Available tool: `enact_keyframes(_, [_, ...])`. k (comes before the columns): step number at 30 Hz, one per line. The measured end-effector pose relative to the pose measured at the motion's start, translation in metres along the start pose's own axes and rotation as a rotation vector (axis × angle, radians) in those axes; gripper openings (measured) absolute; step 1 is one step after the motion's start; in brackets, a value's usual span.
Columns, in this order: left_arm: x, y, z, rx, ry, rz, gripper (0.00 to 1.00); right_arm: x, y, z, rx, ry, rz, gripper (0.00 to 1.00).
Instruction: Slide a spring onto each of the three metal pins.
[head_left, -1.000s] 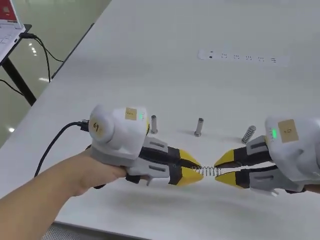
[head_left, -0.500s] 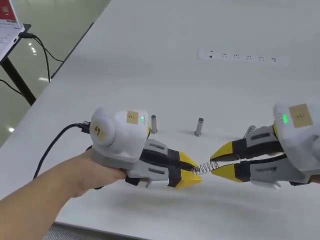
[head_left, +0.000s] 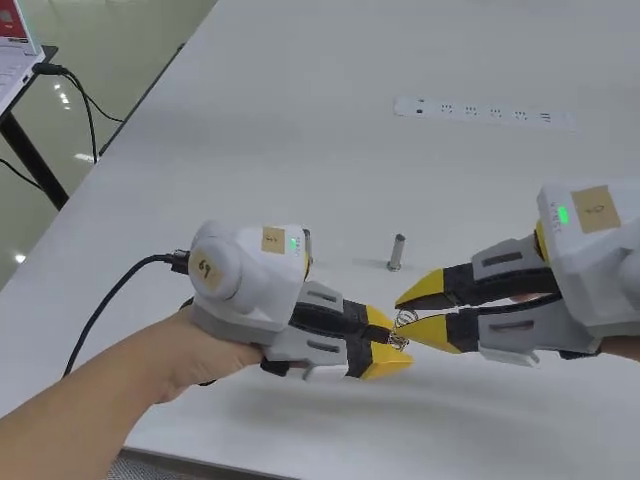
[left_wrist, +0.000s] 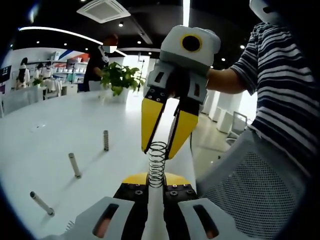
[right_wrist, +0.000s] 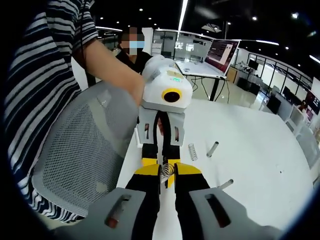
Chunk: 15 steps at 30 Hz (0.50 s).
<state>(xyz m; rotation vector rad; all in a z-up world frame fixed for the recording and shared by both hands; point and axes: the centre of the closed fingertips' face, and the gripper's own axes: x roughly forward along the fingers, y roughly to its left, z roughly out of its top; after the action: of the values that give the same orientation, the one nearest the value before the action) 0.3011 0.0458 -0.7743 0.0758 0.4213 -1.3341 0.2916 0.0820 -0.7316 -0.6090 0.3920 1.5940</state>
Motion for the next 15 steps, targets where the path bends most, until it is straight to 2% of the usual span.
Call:
enact_keyframes(9, [-0.0073, 0.0036, 0.0012, 0.005, 0.0, 0.019, 0.02, 0.001, -0.0022, 0.0056, -0.035, -0.019, -0.016, 0.07])
enact_keyframes(15, [-0.006, 0.0016, 0.0026, -0.002, -0.005, 0.013, 0.03, -0.0005, -0.001, 0.0061, -0.069, -0.013, -0.032, 0.07])
